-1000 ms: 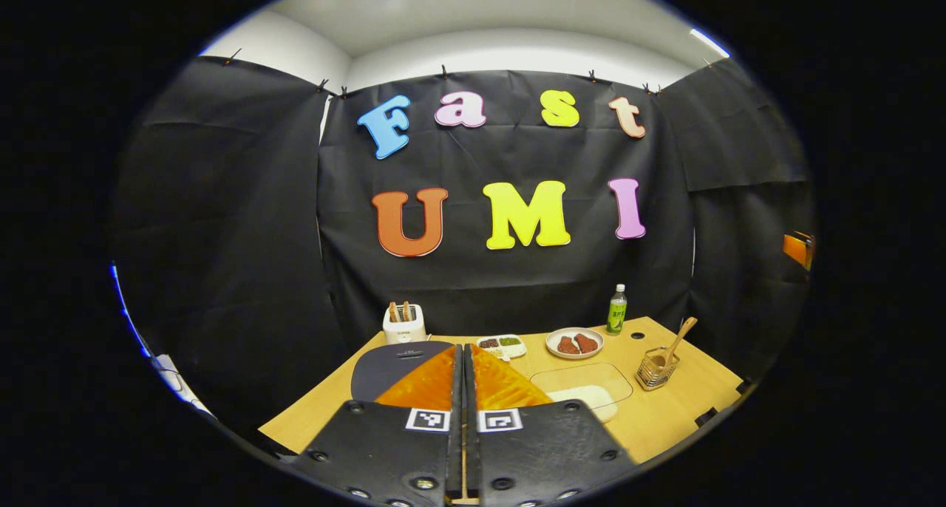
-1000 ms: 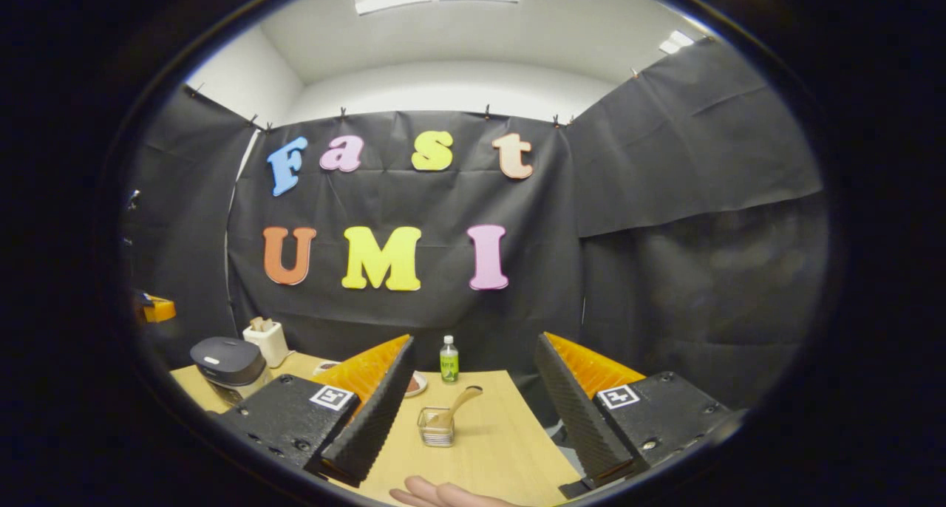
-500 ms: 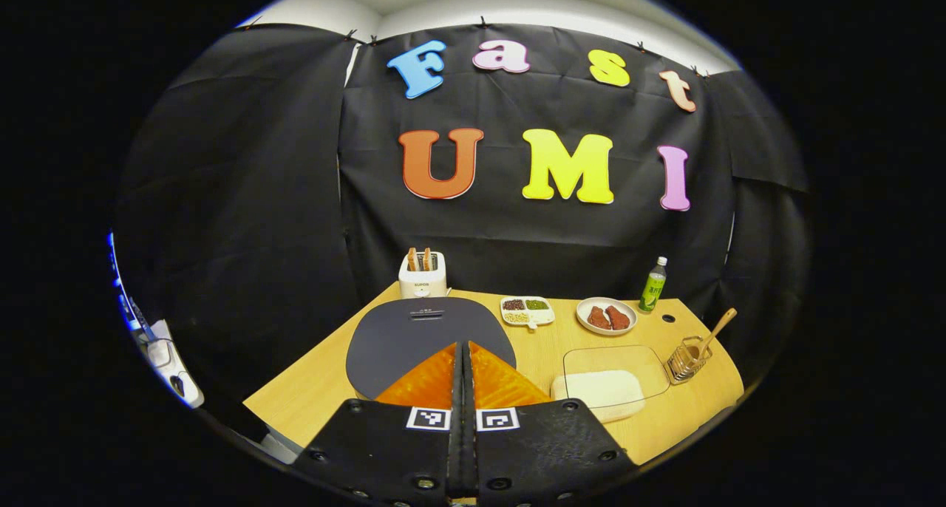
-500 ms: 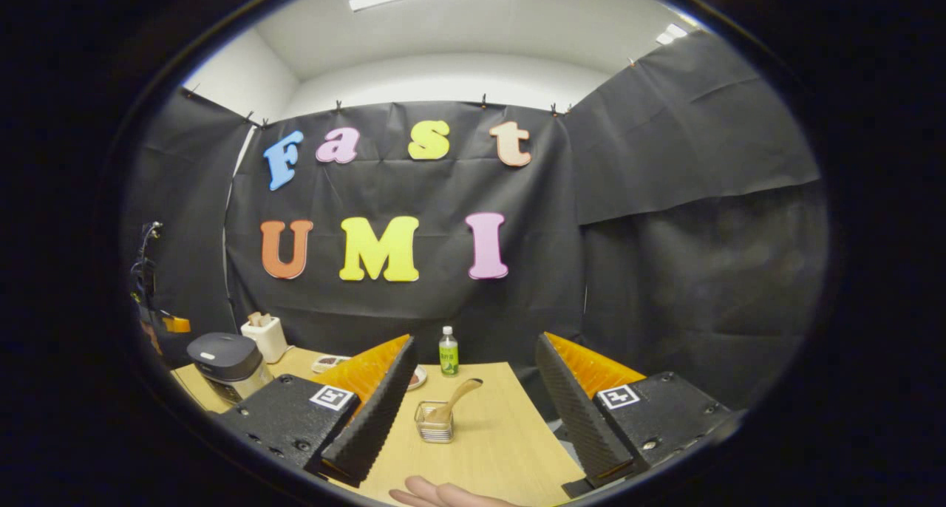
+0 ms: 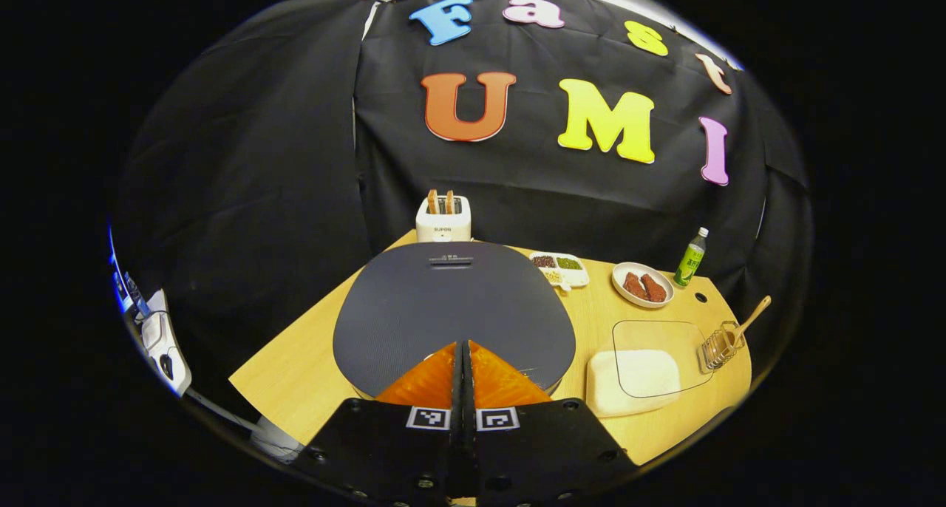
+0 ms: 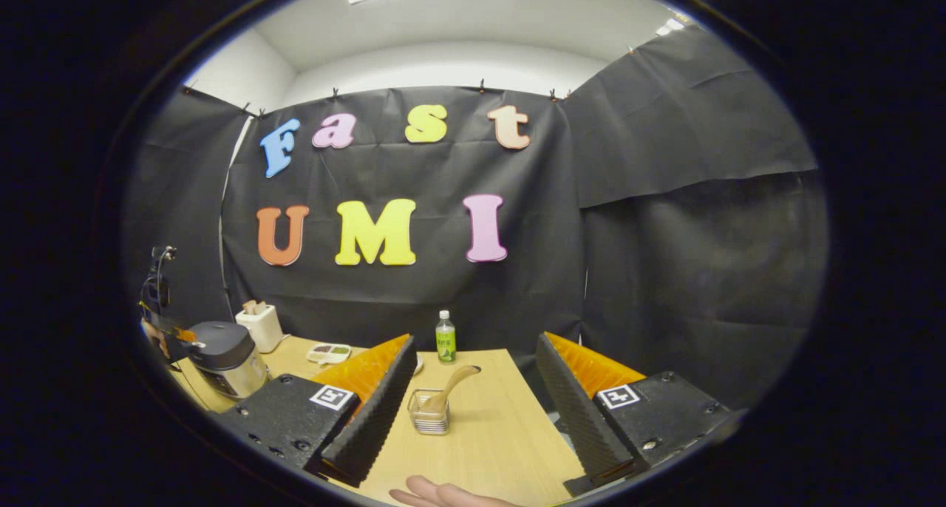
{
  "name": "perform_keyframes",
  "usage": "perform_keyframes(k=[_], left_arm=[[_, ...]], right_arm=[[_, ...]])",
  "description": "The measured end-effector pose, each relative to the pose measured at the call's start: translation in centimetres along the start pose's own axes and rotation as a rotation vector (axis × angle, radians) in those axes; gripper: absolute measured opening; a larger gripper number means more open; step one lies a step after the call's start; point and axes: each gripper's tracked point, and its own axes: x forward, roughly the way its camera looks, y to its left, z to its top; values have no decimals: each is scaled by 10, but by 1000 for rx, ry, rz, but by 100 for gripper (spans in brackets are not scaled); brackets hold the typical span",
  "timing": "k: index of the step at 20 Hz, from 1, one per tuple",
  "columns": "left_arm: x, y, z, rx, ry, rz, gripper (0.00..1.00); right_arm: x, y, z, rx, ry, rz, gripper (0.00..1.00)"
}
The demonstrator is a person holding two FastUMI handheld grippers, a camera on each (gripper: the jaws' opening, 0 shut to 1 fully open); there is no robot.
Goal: Close the left gripper, press the button to open the rice cooker; take a wooden spoon from the chopstick holder with the right hand, scoop a spoonful of rice and pour it into the rice cooker, then put the wooden spoon back into the chopstick holder.
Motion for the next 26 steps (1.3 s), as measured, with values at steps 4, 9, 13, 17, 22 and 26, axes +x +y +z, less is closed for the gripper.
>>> perform_keyframes(k=[4,9,13,17,22,26], left_arm=[[1,-1,-6,51,31,3,0],[-1,-1,-8,40,-1,-6,0],[-4,1,-11,-35,-7,-53,0],[-3,1,-7,-33,-28,-52,0],[-20,-29,-4,-29,-54,-161,36],[-34,-9,17,186,-164,42,98]], right_arm=[[6,-2,-5,20,4,-5,100],[-1,9,-16,49,28,32,100],[-8,10,-15,17,20,35,100],[-13,7,-11,11,-6,26,100],[-17,11,-23,10,28,49,100],[-19,4,-23,-17,11,25,100]])
